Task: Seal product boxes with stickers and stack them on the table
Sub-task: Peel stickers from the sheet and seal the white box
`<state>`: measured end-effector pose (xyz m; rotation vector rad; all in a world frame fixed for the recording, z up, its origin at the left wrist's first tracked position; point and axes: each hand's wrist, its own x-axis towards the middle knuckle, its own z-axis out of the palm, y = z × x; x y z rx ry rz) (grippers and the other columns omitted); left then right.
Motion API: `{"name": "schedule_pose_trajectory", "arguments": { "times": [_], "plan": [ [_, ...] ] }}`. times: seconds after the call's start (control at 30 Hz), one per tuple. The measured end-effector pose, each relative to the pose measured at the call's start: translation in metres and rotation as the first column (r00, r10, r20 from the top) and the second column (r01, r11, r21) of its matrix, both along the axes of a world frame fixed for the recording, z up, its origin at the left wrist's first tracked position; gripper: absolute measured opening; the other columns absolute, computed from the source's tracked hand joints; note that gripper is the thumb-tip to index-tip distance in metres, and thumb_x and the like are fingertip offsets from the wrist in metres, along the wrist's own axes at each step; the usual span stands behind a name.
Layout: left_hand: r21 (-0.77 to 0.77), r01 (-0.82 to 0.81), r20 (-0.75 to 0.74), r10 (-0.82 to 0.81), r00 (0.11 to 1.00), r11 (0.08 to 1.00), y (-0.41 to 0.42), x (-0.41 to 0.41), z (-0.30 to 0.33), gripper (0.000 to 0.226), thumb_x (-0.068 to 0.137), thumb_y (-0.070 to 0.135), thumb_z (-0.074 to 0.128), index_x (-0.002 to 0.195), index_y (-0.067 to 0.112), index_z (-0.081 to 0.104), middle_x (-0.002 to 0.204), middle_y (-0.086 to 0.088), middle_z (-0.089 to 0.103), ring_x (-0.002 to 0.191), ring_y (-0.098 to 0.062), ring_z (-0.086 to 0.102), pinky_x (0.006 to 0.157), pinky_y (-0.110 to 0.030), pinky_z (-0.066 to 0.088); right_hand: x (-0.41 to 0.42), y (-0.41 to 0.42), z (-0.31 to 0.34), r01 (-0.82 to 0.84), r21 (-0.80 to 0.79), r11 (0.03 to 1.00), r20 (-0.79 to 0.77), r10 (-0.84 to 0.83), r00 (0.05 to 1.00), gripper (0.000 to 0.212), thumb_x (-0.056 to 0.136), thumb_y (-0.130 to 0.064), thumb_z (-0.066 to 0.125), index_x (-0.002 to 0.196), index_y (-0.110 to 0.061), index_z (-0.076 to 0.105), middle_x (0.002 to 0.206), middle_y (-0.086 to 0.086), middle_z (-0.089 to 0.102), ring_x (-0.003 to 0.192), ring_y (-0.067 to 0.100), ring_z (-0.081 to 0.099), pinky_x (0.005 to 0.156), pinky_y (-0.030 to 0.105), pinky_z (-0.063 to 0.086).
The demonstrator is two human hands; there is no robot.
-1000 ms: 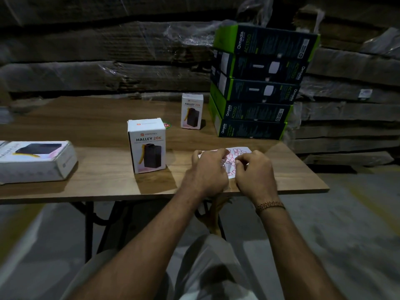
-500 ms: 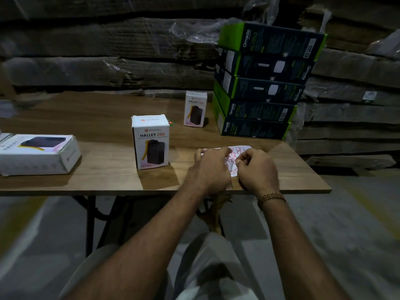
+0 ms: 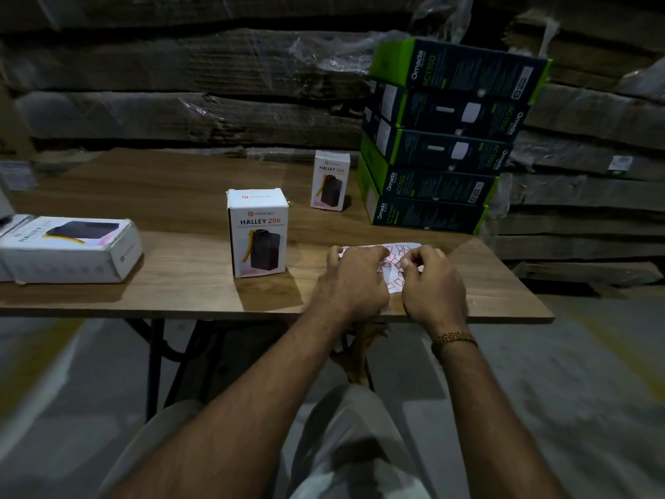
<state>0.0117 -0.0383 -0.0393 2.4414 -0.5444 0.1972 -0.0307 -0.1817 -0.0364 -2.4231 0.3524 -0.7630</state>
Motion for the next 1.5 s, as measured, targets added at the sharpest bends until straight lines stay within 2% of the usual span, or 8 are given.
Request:
{"name": "schedule_pose_trajectory", "arguments": {
  "times": [0.3,0.4,0.53,0.67,0.77,0.97,1.2,1.5],
  "plan": [
    [-0.123,0.033,-0.053,-0.039,0.998,0.992,0.008,-0.004,0.006,0.055,0.091,0.033,0.048,0.145,0.044,0.053,0.151,0.01,0.057,0.146,-0.028,0.044,0.114,-0.055,0.041,-0.003,0.001,0.0,-0.011,0.062,0.998,0.049,0.008,0.999,0.009,0.106,-0.033,0.057,0.098,-0.031,0.058,0.105,-0.007,0.066,0.093,0.021,0.061,0.077,0.042,0.053],
    [-0.226,0.077,-0.024,-0.084,0.996,0.971,0.011,-0.004,0.009,0.047,0.103,0.022,0.059,0.149,0.032,0.058,0.152,0.003,0.059,0.141,-0.025,0.05,0.117,-0.051,0.043,-0.003,0.003,0.0,-0.003,0.062,0.998,0.033,0.001,0.999,0.009,0.106,-0.034,0.057,0.097,-0.03,0.057,0.103,-0.006,0.067,0.091,0.021,0.061,0.073,0.039,0.049],
    [-0.355,0.152,0.177,-0.093,0.98,0.923,0.017,-0.021,0.015,0.043,0.098,0.013,0.062,0.14,0.021,0.067,0.137,0.002,0.07,0.129,-0.016,0.06,0.11,-0.043,0.05,-0.004,0.002,0.0,0.006,0.064,0.998,0.037,-0.009,0.999,0.011,0.106,-0.033,0.057,0.096,-0.03,0.057,0.098,-0.005,0.066,0.088,0.022,0.059,0.07,0.037,0.042],
    [-0.397,0.185,0.507,0.047,0.861,0.899,0.034,-0.06,0.013,0.032,0.096,-0.004,0.062,0.124,0.01,0.072,0.121,-0.002,0.071,0.117,-0.016,0.062,0.101,-0.031,0.051,-0.003,0.003,0.0,-0.005,0.059,0.998,0.045,0.002,0.999,0.009,0.106,-0.03,0.058,0.098,-0.031,0.058,0.104,-0.005,0.065,0.092,0.021,0.058,0.073,0.037,0.043],
    [-0.379,0.213,0.677,0.113,0.728,0.9,0.054,-0.081,0.01,0.029,0.091,-0.01,0.064,0.115,0.001,0.074,0.118,-0.013,0.071,0.116,-0.026,0.065,0.1,-0.039,0.053,-0.005,0.003,0.001,-0.032,0.064,0.997,0.074,0.027,0.997,0.007,0.106,-0.028,0.059,0.101,-0.032,0.059,0.108,-0.007,0.063,0.095,0.018,0.057,0.077,0.036,0.043],
    [-0.479,-0.103,0.74,0.464,0.487,0.872,0.124,-0.067,0.044,0.035,0.091,0.006,0.071,0.126,0.002,0.069,0.145,-0.022,0.057,0.137,-0.037,0.052,0.114,-0.047,0.039,-0.007,0.005,-0.001,-0.071,0.051,0.996,0.124,0.064,0.99,0.007,0.105,-0.027,0.063,0.101,-0.032,0.06,0.108,-0.007,0.064,0.093,0.017,0.06,0.076,0.039,0.051],
    [-0.507,-0.386,0.384,0.603,0.699,0.771,0.147,-0.037,0.05,0.122,0.063,0.092,0.075,0.153,0.019,0.038,0.154,-0.013,0.033,0.143,-0.03,0.036,0.112,-0.053,0.046,-0.006,0.005,-0.003,-0.069,0.025,0.997,0.134,0.065,0.989,0.01,0.104,-0.027,0.065,0.098,-0.034,0.06,0.107,-0.005,0.064,0.089,0.019,0.06,0.074,0.042,0.053],
    [-0.555,-0.3,0.288,0.518,0.805,0.776,0.131,-0.026,0.046,0.099,0.076,0.046,0.091,0.152,0.024,0.031,0.141,-0.001,0.046,0.13,-0.017,0.044,0.101,-0.053,0.053,-0.006,0.002,-0.005,-0.093,0.019,0.996,0.161,0.088,0.983,0.006,0.103,-0.027,0.065,0.1,-0.031,0.062,0.104,-0.006,0.066,0.087,0.02,0.061,0.072,0.041,0.051]
  ]
}}
